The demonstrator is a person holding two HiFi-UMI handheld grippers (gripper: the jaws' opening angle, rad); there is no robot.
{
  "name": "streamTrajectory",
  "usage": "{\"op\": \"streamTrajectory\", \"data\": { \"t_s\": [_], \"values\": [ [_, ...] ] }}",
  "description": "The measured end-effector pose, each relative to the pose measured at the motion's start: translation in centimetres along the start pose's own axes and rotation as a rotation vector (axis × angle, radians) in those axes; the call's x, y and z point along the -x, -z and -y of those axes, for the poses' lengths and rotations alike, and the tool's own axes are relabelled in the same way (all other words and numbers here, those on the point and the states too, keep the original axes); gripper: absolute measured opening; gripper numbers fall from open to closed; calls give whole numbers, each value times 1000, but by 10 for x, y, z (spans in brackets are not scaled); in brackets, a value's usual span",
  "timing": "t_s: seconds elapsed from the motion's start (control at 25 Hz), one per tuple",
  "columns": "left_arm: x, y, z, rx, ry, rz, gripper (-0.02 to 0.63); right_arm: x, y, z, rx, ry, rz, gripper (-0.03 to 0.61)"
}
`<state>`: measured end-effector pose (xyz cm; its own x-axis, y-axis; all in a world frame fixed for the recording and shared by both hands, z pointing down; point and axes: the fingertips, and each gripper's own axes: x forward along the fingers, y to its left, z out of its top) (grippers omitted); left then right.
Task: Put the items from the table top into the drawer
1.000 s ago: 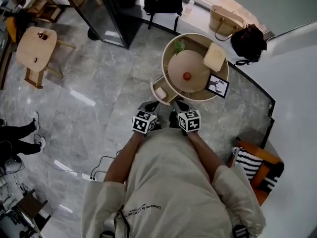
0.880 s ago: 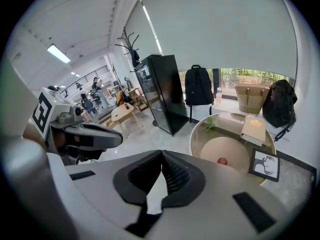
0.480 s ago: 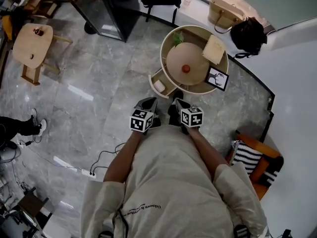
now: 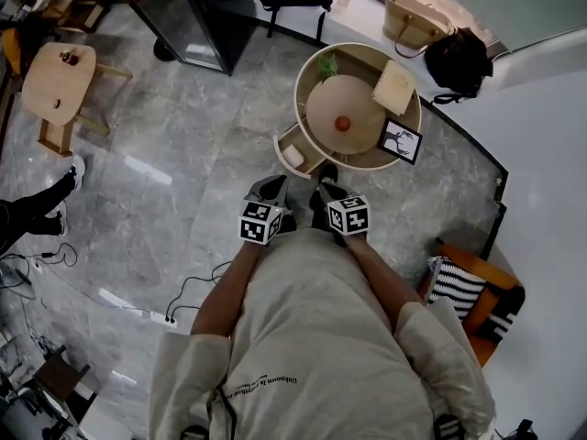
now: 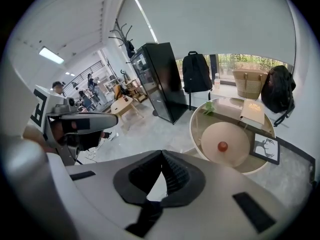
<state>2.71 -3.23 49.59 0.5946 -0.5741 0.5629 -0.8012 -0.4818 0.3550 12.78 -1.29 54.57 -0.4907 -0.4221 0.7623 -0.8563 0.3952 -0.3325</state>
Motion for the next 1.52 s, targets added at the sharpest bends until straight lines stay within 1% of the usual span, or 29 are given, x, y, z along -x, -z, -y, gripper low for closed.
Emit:
{"op": "streamTrajectory", "data": {
  "t_s": [0.12,0.36,0.52,0.72,0.96,1.2,1.52],
  "values": [
    [-3,2,1,-13,6,-8,20,0,1,1,5,1,2,32],
    [-1,11,-2,41,6,-26,20,3,3,-2,3,1,13,32],
    [-2,7,1,35,14,-22,20,4,0,-1,8,-1,10,32],
    [-4,10,-1,48,15,-29,20,1,-1,0,18,-7,8,32],
    [-6,11,-4,57,11,-40,20,-3,-5,-5,54,-25,-1,32],
    [-5,12,-9,64,9,-45,20,-7,-7,-6,54,-21,-16,32],
    [-3,20,-17,110,-4,-62,20,-11,-5,-11,66,-30,-33,32]
  ]
}}
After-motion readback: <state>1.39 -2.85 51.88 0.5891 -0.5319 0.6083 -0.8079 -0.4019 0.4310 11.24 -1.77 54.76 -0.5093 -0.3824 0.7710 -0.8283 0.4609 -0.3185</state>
